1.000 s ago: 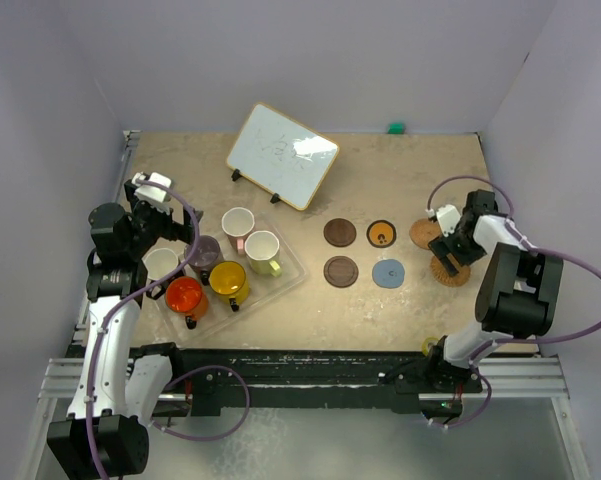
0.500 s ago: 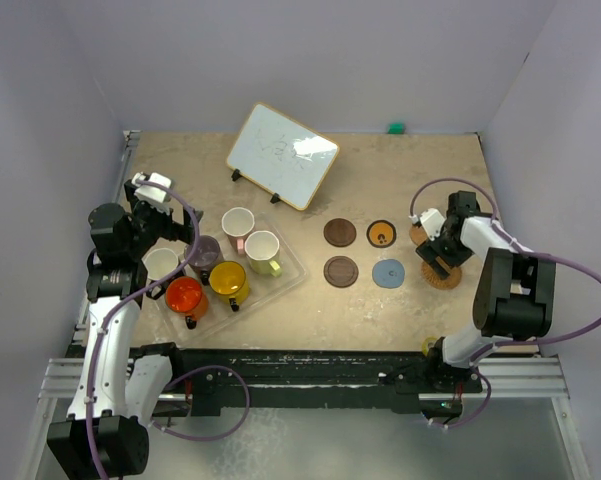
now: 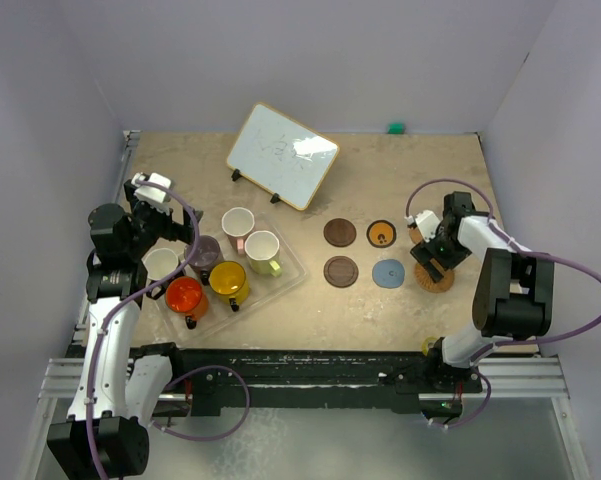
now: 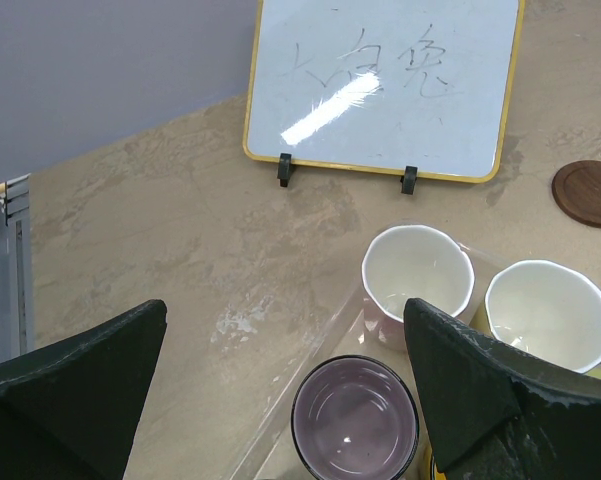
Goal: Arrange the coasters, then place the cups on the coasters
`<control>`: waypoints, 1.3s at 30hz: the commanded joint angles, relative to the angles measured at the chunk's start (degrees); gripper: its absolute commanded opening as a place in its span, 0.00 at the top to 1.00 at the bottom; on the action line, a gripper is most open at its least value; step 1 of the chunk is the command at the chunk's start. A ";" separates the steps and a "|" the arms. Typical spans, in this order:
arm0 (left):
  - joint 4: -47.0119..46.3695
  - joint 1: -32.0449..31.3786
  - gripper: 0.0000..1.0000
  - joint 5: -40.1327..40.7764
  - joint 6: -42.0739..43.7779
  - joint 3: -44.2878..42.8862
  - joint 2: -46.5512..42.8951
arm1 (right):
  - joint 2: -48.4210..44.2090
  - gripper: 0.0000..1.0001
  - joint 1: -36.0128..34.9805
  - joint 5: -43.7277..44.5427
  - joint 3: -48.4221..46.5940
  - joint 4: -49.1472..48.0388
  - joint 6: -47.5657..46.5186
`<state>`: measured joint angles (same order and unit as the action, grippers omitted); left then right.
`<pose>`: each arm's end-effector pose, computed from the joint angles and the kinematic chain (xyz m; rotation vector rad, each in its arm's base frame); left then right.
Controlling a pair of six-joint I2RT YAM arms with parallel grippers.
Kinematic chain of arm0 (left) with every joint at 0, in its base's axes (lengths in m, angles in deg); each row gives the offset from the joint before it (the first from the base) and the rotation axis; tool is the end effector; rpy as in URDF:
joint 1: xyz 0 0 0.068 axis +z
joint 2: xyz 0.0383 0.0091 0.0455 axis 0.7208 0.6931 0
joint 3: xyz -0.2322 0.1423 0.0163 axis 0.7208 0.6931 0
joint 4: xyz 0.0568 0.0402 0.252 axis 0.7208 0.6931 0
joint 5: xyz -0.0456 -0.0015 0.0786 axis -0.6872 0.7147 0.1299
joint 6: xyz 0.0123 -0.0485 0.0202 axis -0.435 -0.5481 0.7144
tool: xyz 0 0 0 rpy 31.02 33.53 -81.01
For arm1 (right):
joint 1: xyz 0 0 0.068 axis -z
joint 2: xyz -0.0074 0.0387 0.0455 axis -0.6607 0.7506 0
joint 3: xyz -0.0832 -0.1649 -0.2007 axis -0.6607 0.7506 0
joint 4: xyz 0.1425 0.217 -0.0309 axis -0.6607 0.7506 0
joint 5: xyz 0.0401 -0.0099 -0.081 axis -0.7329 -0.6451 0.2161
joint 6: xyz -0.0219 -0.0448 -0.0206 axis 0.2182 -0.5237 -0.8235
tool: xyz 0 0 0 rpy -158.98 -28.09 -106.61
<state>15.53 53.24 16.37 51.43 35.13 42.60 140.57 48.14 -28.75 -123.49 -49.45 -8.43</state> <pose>0.1898 0.0071 0.3276 0.3891 1.6968 -0.2031 0.2901 -0.0369 0.1713 -0.8461 2.7092 -0.2905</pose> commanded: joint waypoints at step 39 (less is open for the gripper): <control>14.10 0.62 0.01 -2.23 16.92 -6.32 4.80 | -23.41 0.10 -5.91 -24.50 -7.43 9.50 14.67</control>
<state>24.69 53.26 17.01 61.62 31.61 45.16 122.12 43.81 -44.29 -124.47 -41.58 -0.23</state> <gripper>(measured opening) 0.988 0.893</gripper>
